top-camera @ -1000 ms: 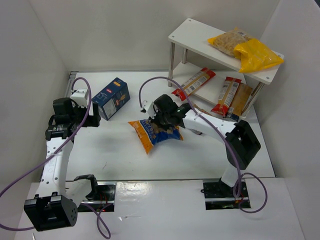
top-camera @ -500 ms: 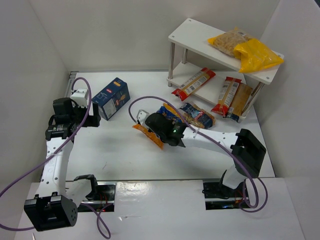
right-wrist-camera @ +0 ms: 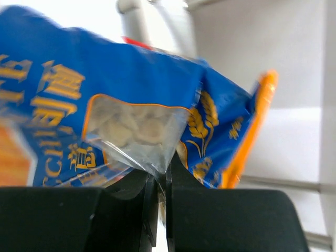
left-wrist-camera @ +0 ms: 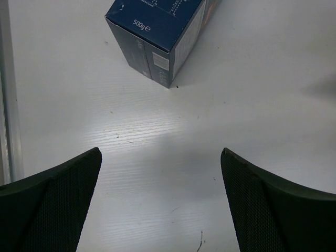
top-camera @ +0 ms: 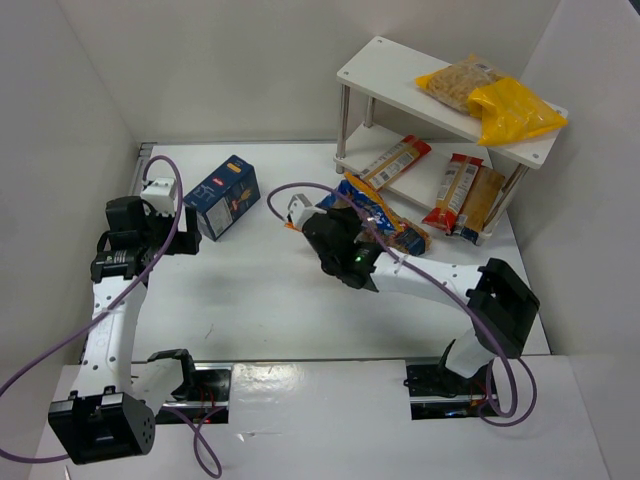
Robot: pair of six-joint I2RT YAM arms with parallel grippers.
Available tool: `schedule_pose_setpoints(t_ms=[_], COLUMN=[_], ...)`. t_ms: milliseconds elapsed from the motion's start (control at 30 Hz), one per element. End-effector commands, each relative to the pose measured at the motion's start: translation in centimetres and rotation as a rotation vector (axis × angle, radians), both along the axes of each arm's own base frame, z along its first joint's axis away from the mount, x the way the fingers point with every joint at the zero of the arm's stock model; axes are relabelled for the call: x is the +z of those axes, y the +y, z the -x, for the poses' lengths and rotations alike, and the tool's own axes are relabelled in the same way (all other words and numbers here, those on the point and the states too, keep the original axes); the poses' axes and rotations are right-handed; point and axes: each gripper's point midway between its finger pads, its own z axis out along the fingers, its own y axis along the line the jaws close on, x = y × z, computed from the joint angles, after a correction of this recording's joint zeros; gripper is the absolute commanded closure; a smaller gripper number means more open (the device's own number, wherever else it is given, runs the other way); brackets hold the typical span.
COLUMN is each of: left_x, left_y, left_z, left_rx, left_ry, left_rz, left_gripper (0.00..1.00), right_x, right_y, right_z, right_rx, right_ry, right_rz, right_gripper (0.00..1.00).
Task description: Place and organize the pasta boxes and bags onto the shelf
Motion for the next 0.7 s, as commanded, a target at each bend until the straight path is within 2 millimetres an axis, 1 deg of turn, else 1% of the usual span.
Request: schedule_pose_setpoints(t_ms=[0,33,67,133,167,267,300,333,367,400,500,533,567,633,667], left_x=[0.8,0.8,0.8,0.8,0.8,1.0,1.0,0.7,0.7,0.7,0.7,0.7,0.7,0.7,0.7], left_y=[-0.1,-0.1,-0.1,-0.1,-0.1,-0.1,-0.1,-0.1,-0.1,-0.1,-0.1,-0.1,-0.1,0.1,0.1], left_z=[-0.2,-0.2,-0.2,-0.2,-0.2,-0.3,-0.3,-0.4,-0.4,-0.4,-0.4,-0.4,-0.4,-0.4,-0.4], left_rx=[-0.015,-0.015,-0.015,-0.015,-0.015,-0.015,-0.015,-0.015,-0.015,-0.015,-0.015,-0.015,-0.015,-0.007,-0.007], left_ry=[-0.041,-0.041,-0.041,-0.041,-0.041,-0.05,-0.05,-0.042,-0.041,-0.041,-0.041,-0.041,-0.041,-0.04,-0.04], left_rz=[-0.002,-0.002,-0.002,-0.002,-0.002,-0.004,-0.004,-0.002,-0.002,-0.002,-0.002,-0.002,-0.002,-0.007,-0.007], left_gripper=[0.0,0.0,0.0,0.0,0.0,0.0,0.0,0.0,0.0,0.0,0.0,0.0,0.0,0.0,0.0], right_x=[7.7,8.4,8.5,9.2,9.3,9.2,9.5,9.5,9.9,9.9,10.4,10.6,10.5,10.1,10.1], right_y=[-4.1,-4.5,-5.7,-7.0,-8.2,-9.9,-10.9,-11.4,-11.9,-12.8,-14.2,-14.9,-15.8,-16.5,-17.1], right_z=[-1.1,-1.5,-2.1,-2.7,-3.4,-4.4,-5.0,-5.3,-5.7,-6.1,-6.6,-7.1,-7.4,-8.2,-8.2], right_rx=[-0.175,-0.19,-0.222,-0.248,-0.265,-0.295,-0.311,-0.317,-0.325,-0.339,-0.365,-0.374,-0.386,-0.393,-0.408], right_ry=[-0.218,-0.237,-0.244,-0.26,-0.264,-0.264,-0.272,-0.272,-0.285,-0.285,-0.306,-0.317,-0.321,-0.324,-0.325], right_rz=[-0.145,-0.163,-0.156,-0.16,-0.156,-0.154,-0.154,-0.154,-0.167,-0.166,-0.165,-0.156,-0.149,-0.15,-0.148], right_gripper=[1.0,1.0,1.0,1.0,1.0,1.0,1.0,1.0,1.0,1.0,1.0,1.0,1.0,1.0,1.0])
